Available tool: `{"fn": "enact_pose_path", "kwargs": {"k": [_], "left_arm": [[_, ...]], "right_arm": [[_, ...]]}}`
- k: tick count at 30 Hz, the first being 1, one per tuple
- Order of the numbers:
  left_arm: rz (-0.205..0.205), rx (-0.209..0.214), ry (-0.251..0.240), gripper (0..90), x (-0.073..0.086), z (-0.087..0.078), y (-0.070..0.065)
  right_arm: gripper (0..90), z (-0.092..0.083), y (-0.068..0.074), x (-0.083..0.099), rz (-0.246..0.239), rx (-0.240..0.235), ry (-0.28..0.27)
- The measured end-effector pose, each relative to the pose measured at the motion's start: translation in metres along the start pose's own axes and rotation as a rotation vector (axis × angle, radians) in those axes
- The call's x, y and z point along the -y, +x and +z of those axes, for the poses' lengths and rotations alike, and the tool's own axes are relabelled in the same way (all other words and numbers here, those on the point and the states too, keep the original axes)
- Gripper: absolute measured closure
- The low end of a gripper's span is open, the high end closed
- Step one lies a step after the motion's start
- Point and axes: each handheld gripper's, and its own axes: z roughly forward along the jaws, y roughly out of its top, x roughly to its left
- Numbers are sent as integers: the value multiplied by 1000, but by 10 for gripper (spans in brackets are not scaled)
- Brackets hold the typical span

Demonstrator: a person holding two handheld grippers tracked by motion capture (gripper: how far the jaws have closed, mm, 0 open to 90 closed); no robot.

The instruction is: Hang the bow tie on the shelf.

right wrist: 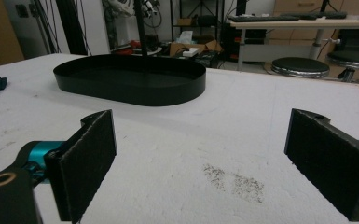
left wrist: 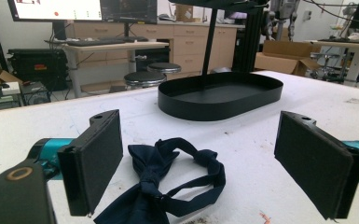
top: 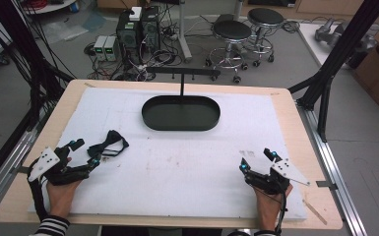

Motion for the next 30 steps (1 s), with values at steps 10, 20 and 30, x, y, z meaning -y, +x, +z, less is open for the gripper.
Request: {"fn": "enact_pose_path", "kwargs": {"k": [10,20,30], "left_arm": [[0,1,6,156,0,0,0],[-4,3,3,153,0,0,1],[-29,4,25,147,-2,0,5]], "right_arm": [[80,-2,-1,1,14,5,-21],[80,-2,-1,1,13,5,-15],[80,-1,0,1,11,7,-15]]}}
